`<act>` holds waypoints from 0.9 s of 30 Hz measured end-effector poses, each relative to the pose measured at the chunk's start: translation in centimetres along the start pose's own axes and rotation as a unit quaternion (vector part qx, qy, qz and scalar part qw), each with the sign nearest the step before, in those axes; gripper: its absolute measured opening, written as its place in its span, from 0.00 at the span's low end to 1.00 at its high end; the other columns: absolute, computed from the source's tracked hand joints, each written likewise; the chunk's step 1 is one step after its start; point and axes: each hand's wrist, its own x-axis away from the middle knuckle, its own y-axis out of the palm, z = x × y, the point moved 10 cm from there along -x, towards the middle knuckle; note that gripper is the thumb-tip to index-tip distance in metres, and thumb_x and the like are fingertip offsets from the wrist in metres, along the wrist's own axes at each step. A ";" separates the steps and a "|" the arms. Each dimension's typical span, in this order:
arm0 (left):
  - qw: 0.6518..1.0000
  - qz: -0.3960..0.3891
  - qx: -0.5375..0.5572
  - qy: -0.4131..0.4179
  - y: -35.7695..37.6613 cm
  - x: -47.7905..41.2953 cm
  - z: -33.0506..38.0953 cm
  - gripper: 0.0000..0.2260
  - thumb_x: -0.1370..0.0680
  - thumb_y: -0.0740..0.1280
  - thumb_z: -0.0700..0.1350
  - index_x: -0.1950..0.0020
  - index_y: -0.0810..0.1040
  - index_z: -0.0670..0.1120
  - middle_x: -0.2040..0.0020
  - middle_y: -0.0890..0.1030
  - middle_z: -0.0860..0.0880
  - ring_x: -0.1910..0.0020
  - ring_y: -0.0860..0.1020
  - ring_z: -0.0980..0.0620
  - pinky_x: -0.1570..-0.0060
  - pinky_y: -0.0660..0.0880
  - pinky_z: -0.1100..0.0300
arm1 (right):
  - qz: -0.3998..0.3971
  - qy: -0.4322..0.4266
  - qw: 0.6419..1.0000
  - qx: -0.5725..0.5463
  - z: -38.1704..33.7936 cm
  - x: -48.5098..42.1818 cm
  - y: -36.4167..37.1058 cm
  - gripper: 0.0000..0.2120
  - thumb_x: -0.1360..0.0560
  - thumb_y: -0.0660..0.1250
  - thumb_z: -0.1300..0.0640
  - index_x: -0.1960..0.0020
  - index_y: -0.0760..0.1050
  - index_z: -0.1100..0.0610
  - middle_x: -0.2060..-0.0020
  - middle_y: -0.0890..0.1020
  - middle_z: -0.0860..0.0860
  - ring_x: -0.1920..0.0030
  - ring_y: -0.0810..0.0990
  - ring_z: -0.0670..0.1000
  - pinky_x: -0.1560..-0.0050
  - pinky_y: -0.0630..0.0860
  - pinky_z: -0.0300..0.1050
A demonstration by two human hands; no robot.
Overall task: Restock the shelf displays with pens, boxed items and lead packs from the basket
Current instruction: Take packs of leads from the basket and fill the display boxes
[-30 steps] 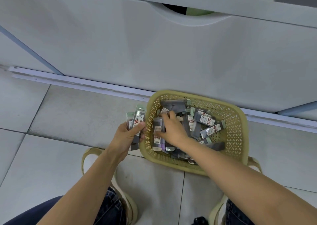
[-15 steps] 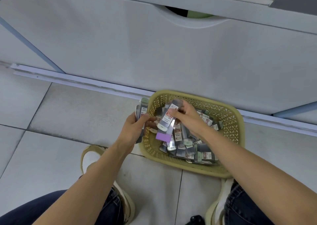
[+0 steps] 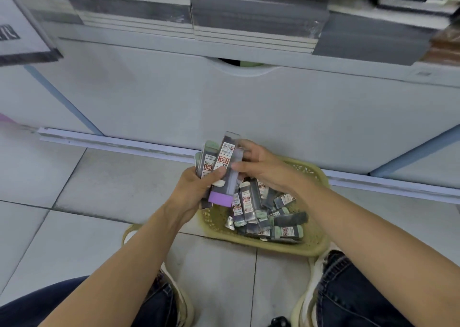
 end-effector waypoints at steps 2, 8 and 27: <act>0.999 -0.008 0.032 0.015 -0.2 0.5 1.0 0.12 0.31 0.74 0.53 0.52 0.84 0.48 0.58 0.85 0.46 0.68 0.82 0.48 0.72 0.75 0.61 | 0.025 -0.008 1.000 0.015 -1.4 0.5 -0.6 0.21 0.26 0.69 0.68 0.37 0.73 0.52 0.50 0.83 0.51 0.52 0.83 0.50 0.58 0.80 0.40; 0.996 0.031 0.080 0.022 -1.1 2.1 2.7 0.04 0.24 0.71 0.43 0.56 0.82 0.44 0.67 0.80 0.48 0.76 0.73 0.54 0.80 0.68 0.65 | 0.128 -0.057 0.990 -0.032 -5.1 2.2 -2.4 0.18 0.25 0.65 0.71 0.41 0.70 0.53 0.43 0.82 0.57 0.44 0.81 0.57 0.53 0.78 0.50; 0.967 -0.009 0.241 0.077 -0.4 5.8 8.6 0.11 0.32 0.73 0.51 0.56 0.83 0.45 0.63 0.83 0.47 0.75 0.75 0.55 0.75 0.72 0.66 | 0.268 -0.144 0.948 0.097 -11.4 7.3 -1.7 0.20 0.22 0.65 0.43 0.60 0.67 0.59 0.79 0.73 0.46 0.81 0.65 0.46 0.80 0.62 0.36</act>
